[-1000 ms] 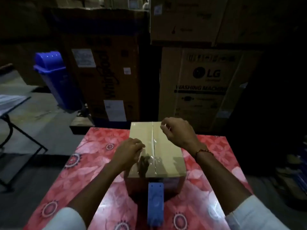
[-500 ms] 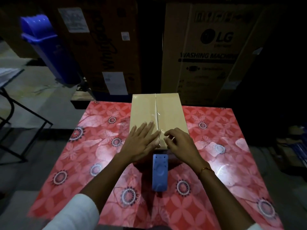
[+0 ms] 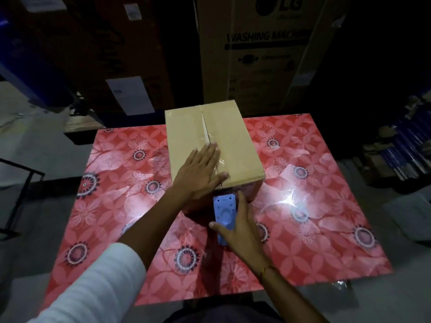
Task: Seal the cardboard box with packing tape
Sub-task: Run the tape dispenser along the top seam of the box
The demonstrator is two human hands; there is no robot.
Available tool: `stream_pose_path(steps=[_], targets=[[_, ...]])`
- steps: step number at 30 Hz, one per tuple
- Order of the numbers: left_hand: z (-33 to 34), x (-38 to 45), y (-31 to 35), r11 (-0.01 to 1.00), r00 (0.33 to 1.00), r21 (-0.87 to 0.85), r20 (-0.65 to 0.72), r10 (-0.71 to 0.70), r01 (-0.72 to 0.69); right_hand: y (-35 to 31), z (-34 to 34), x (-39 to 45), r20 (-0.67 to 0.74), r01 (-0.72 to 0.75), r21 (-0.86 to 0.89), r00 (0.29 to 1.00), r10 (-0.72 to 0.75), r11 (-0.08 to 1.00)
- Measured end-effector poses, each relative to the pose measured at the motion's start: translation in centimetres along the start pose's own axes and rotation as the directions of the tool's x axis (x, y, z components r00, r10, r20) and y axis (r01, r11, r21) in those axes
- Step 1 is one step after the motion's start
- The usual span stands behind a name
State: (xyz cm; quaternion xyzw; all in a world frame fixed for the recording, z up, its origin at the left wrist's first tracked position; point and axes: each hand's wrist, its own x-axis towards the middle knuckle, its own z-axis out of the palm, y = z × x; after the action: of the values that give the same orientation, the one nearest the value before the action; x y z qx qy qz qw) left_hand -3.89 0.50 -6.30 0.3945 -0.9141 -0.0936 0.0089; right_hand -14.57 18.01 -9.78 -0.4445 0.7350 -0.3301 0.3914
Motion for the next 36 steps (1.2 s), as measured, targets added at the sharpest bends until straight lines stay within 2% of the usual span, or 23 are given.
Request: stream_pose_path(steps=[6, 9, 13, 18, 23, 28, 36], targets=[[0.3, -0.3, -0.7, 0.993, 0.992, 0.05, -0.057, 0.108, -0.105, -0.7, 3.8, 0.2, -0.209, -0.026, 0.018, 0.977, 0.029, 0.999], [0.2, -0.2, -1.0, 0.982, 0.983, 0.088, -0.055, 0.173, -0.167, -0.4, 4.3, 0.2, -0.271, -0.026, 0.003, 0.962, 0.026, 1.0], [0.3, 0.1, -1.1, 0.984, 0.985, 0.078, -0.055, 0.164, -0.159, -0.4, 4.0, -0.5, -0.322, -0.042, -0.046, 0.947, 0.025, 0.998], [0.4, 0.1, -1.1, 0.986, 0.986, 0.044, -0.043, 0.164, -0.162, -0.4, 3.3, -2.2, -0.299, -0.084, -0.145, 0.953, 0.037, 0.986], [0.6, 0.1, -1.2, 0.986, 0.986, 0.047, -0.054, 0.16, -0.158, -1.0, 3.1, -3.5, -0.294, -0.105, -0.101, 0.953, 0.071, 0.989], [0.5, 0.1, -1.2, 0.986, 0.985, 0.054, -0.053, 0.161, -0.159, -0.6, 2.9, -5.3, -0.25, -0.177, -0.165, 0.959, 0.133, 0.97], [0.5, -0.1, -1.1, 0.988, 0.988, 0.054, -0.044, 0.148, -0.146, -1.0, 2.4, -4.5, -0.184, -0.178, -0.222, 0.973, 0.138, 0.959]])
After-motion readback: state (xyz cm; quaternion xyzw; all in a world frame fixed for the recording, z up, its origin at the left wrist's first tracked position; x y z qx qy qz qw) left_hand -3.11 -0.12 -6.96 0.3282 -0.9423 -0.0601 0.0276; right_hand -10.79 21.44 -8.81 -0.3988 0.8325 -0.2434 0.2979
